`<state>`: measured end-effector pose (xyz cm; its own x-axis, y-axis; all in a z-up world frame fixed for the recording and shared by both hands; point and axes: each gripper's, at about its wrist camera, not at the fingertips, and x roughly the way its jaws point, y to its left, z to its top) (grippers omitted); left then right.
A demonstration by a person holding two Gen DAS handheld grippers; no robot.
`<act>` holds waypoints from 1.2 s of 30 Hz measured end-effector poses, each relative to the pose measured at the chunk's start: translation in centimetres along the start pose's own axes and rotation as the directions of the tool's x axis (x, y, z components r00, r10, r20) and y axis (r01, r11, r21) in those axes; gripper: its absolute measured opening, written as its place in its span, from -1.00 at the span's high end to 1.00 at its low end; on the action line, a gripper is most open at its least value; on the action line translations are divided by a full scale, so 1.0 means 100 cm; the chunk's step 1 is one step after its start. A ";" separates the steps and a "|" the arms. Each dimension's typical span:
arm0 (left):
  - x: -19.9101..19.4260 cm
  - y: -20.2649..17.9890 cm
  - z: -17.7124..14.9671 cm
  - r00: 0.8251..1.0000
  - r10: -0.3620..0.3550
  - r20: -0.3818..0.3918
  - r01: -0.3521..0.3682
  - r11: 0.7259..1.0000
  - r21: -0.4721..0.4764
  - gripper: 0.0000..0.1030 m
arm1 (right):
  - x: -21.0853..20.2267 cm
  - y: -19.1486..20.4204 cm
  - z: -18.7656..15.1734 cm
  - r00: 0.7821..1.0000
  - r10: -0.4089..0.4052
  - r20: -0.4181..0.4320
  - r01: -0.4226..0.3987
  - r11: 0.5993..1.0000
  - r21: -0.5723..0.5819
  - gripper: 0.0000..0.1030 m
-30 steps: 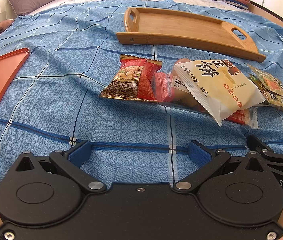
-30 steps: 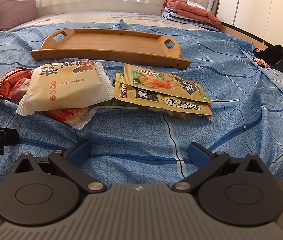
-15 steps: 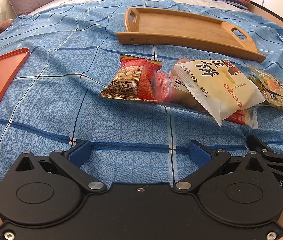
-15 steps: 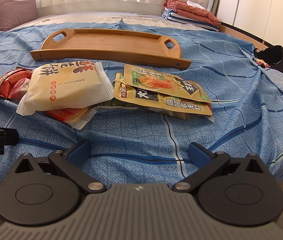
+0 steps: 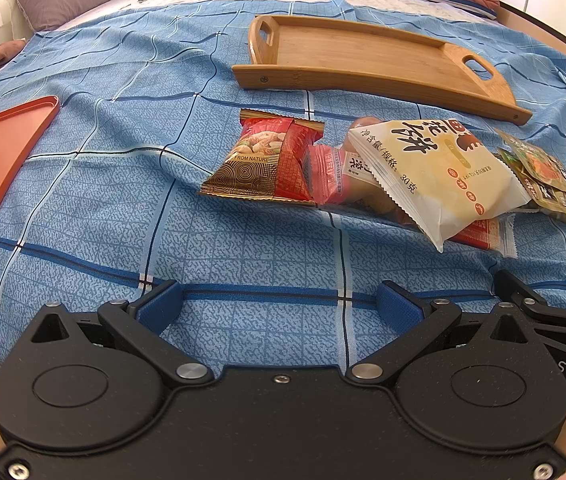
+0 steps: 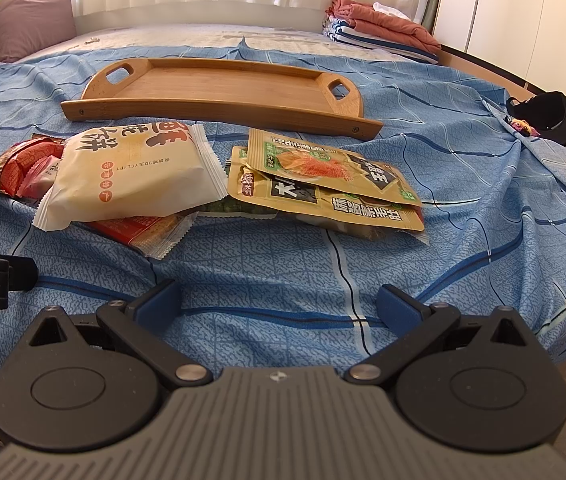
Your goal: Organize snacks
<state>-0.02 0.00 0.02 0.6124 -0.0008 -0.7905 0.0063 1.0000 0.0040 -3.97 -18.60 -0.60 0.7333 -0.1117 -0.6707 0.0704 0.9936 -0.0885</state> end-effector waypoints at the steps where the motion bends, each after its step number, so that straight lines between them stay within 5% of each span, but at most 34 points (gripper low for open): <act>1: 0.000 0.000 0.000 1.000 0.000 0.000 0.000 1.000 -0.001 -1.00 | 0.000 0.000 0.000 1.000 0.000 0.000 0.000 1.000 0.000 -1.00; 23: 0.000 0.001 -0.004 0.999 -0.024 0.048 0.021 0.998 0.061 -1.00 | -0.004 0.001 -0.008 0.998 -0.014 0.059 0.013 1.000 0.016 -1.00; 29: -0.001 0.001 -0.009 0.993 -0.029 0.114 0.017 0.995 0.103 -1.00 | -0.012 -0.010 -0.005 0.993 0.047 0.106 -0.052 0.998 0.047 -1.00; 36: -0.014 0.014 0.002 0.988 -0.055 0.143 0.051 0.998 0.031 -0.97 | -0.029 -0.010 0.005 0.971 0.099 0.217 -0.109 0.994 0.032 -0.95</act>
<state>-0.75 1.40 1.25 0.7178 -0.0569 -0.6939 0.0624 0.9979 -0.0172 -5.79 -19.22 1.78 0.8657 -0.0060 -0.5005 0.0118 0.9999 0.0083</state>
